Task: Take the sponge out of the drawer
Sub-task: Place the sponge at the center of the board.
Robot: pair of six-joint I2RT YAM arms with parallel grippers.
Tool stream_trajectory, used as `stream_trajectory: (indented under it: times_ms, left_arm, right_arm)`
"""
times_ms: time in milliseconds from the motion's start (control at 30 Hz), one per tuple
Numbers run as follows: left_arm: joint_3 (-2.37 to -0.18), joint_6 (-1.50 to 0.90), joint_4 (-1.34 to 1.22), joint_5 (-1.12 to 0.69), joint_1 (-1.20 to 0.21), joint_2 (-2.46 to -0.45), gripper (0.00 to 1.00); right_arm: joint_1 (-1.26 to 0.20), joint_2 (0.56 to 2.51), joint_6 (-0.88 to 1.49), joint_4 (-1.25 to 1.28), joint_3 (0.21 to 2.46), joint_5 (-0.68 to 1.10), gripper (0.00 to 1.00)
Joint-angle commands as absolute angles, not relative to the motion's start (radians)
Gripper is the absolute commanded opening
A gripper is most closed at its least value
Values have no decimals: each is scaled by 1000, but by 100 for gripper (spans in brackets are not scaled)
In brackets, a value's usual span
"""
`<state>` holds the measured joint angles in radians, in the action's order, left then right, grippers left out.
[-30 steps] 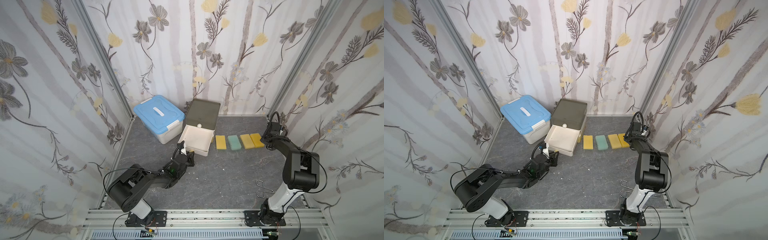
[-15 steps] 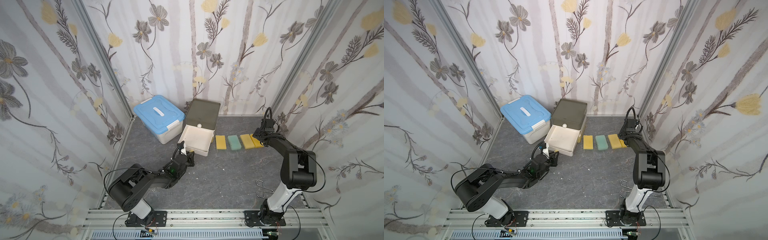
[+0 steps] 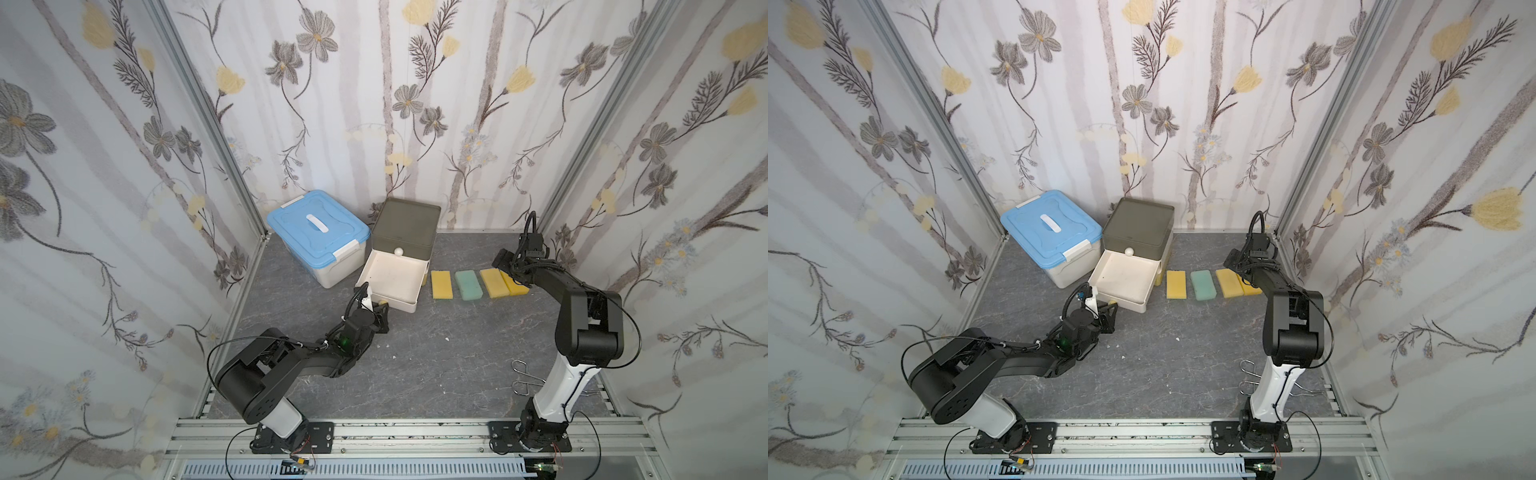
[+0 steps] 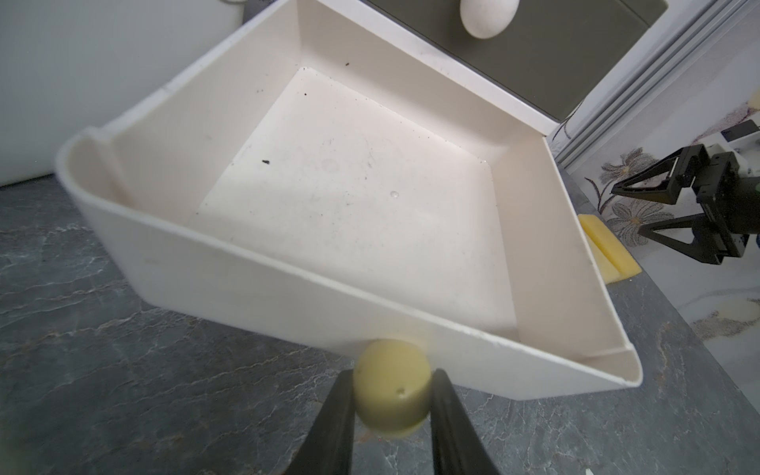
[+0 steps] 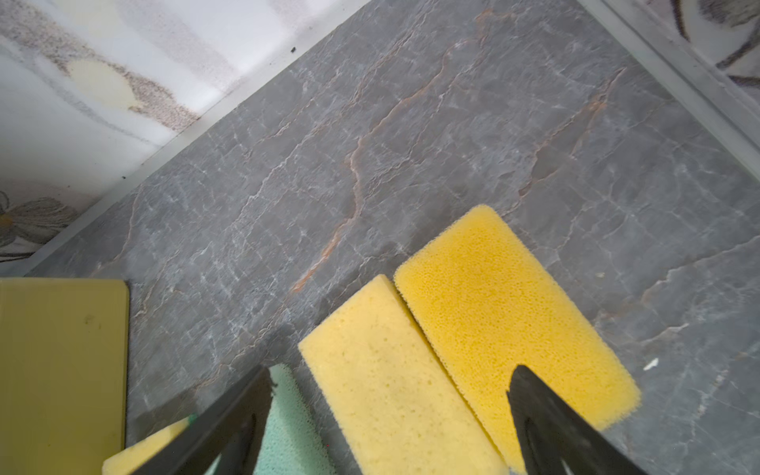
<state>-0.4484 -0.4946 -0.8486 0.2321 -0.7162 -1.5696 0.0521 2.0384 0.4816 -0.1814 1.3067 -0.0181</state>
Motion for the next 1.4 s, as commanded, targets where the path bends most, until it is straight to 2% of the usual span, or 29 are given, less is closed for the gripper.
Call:
stream_trajectory:
  times_ms: [0,400,667,767,900,1367]
  left_arm:
    - [-449,-496,-811,236,-714,-1574,22]
    - [-441,-495,-808,245,-714,-1563,22]
    - [-441,-498,-809,245,-713,-1565,21]
    - [-435,-499,-813,250,-713,-1562,21]
    - [-430,-500,-816,252,-713,-1557,21]
    - [-427,-503,-821,248,-713,-1561,21]
  right_arm:
    - [49,2049,515,-118,1300,66,92]
    - [67,2134,527,-228,1380,2,92]
    - [106,2145,541,-228,1360,48,93]
    - [119,2157,539,-227,1362,81,99]
    - [135,2165,547,-226,1358,102,100]
    - [162,2141,542,-233,1360,19,100]
